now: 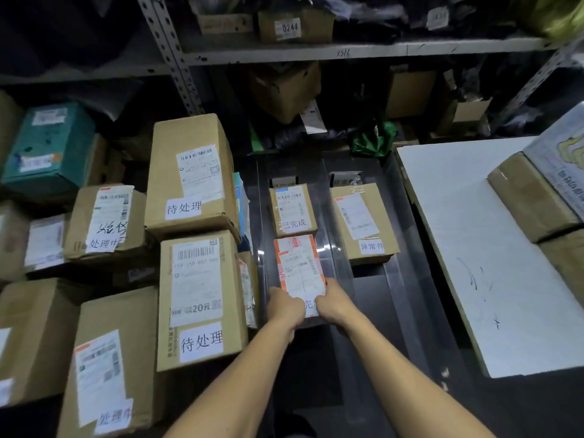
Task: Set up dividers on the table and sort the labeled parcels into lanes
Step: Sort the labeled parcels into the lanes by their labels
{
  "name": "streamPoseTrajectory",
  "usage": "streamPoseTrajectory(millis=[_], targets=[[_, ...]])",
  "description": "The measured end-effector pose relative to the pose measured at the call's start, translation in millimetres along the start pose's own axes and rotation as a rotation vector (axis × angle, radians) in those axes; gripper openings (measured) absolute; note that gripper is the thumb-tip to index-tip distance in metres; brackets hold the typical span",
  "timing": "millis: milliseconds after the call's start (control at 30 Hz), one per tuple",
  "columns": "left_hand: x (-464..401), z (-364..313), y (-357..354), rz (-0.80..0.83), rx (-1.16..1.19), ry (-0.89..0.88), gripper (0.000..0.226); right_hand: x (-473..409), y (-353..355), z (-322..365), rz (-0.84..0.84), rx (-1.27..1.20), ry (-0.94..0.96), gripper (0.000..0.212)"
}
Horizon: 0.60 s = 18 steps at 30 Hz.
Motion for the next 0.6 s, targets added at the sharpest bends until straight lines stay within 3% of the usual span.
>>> streamPoseTrajectory(millis=[133,400,500,600], targets=[[-6,6,-4,-0.034,-0.027,-0.029,0.021,-5,-5,-8,-0.033,0.037,-0.024,0.051],[-11,13,-15,0.019,0.034,-0.086,0.025,0,-3,-6,-0.069,0.133,0.046,0.041],[1,3,-11,0.005,0.022,-0.170,0.029,9,10,2,-0.154,0.159,0.065,0.029],[14,-16,-7,0.012,0.058,-0.243,0.040,24,22,29,-0.222,0.164,0.159,0.032]])
Point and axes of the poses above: each hand's wrist, its own x-axis away from the middle knuckle, its own y-axis out of the back of the hand, z = x × y, the point moved 10 cm from there along -x, towards the middle knuckle
